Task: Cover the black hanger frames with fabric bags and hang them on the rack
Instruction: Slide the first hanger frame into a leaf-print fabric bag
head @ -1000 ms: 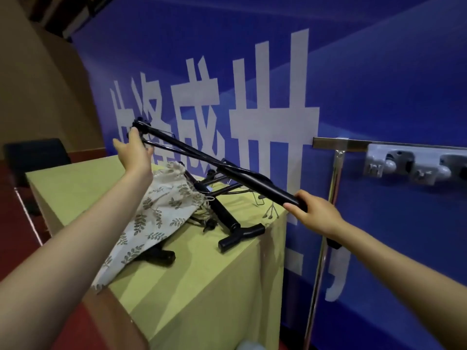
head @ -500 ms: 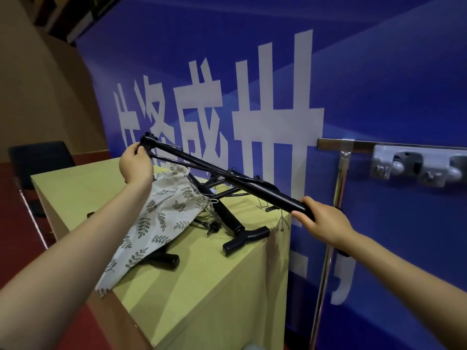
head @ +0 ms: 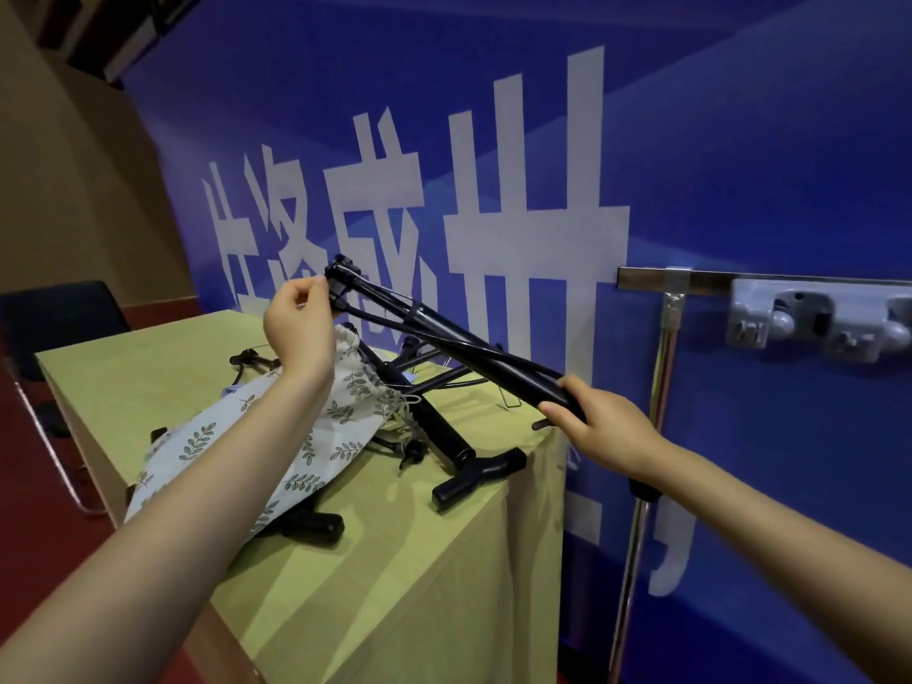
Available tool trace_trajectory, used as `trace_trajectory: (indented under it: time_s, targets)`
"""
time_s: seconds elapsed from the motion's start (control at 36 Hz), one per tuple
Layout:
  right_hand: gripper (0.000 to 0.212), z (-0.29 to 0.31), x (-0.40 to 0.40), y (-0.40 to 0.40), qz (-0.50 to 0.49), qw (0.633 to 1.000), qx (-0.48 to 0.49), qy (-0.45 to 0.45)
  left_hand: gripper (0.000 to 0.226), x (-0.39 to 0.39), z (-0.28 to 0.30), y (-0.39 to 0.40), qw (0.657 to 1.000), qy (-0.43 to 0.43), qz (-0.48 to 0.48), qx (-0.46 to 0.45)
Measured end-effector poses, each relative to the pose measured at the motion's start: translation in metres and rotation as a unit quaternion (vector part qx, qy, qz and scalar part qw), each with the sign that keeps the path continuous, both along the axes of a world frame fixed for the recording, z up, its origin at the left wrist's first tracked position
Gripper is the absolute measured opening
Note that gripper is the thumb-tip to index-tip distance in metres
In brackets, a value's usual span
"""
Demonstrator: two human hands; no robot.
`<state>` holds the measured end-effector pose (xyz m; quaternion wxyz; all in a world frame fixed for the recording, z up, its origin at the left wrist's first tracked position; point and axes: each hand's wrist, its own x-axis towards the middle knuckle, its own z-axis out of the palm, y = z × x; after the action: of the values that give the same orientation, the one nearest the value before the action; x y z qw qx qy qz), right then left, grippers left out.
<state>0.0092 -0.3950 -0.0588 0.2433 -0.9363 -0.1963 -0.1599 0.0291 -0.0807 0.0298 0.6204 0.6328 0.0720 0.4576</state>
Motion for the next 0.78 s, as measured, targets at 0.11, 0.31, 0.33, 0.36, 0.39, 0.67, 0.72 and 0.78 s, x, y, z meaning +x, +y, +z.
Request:
trace_trajectory:
  time_s: [0.11, 0.31, 0.33, 0.36, 0.39, 0.67, 0.72, 0.78]
  targets:
    - [0.035, -0.004, 0.001, -0.002, 0.007, 1.000, -0.010, 0.009, 0.013, -0.004, -0.009, -0.004, 1.000, 0.004, 0.001, -0.019]
    - [0.031, -0.010, 0.002, -0.005, 0.022, 1.000, 0.000, 0.018, 0.013, -0.012, -0.007, -0.010, 1.000, 0.007, 0.003, -0.009]
    - [0.030, -0.010, 0.002, -0.005, 0.026, 0.999, 0.005, 0.024, 0.013, -0.012, -0.006, -0.011, 1.000, 0.008, 0.002, -0.008]
    - [0.028, -0.011, 0.002, -0.005, 0.030, 0.999, 0.008, 0.028, 0.014, -0.012, -0.006, -0.011, 1.000, 0.010, 0.003, -0.007]
    - [0.026, -0.012, 0.001, -0.005, 0.034, 0.999, 0.010, 0.031, 0.014, -0.013, -0.006, -0.012, 1.000, 0.012, 0.004, -0.005]
    - [0.031, -0.012, 0.001, -0.013, 0.012, 1.000, 0.011, -0.020, 0.030, -0.022, 0.012, 0.002, 0.963, 0.044, 0.005, 0.268]
    - [0.033, -0.006, 0.003, -0.012, 0.014, 0.999, 0.001, -0.031, 0.053, -0.024, 0.018, 0.005, 0.934, 0.030, -0.006, 0.357]
    - [0.034, -0.003, 0.006, -0.010, 0.013, 0.999, -0.009, -0.041, 0.056, -0.024, 0.021, 0.009, 0.888, 0.006, -0.006, 0.459]
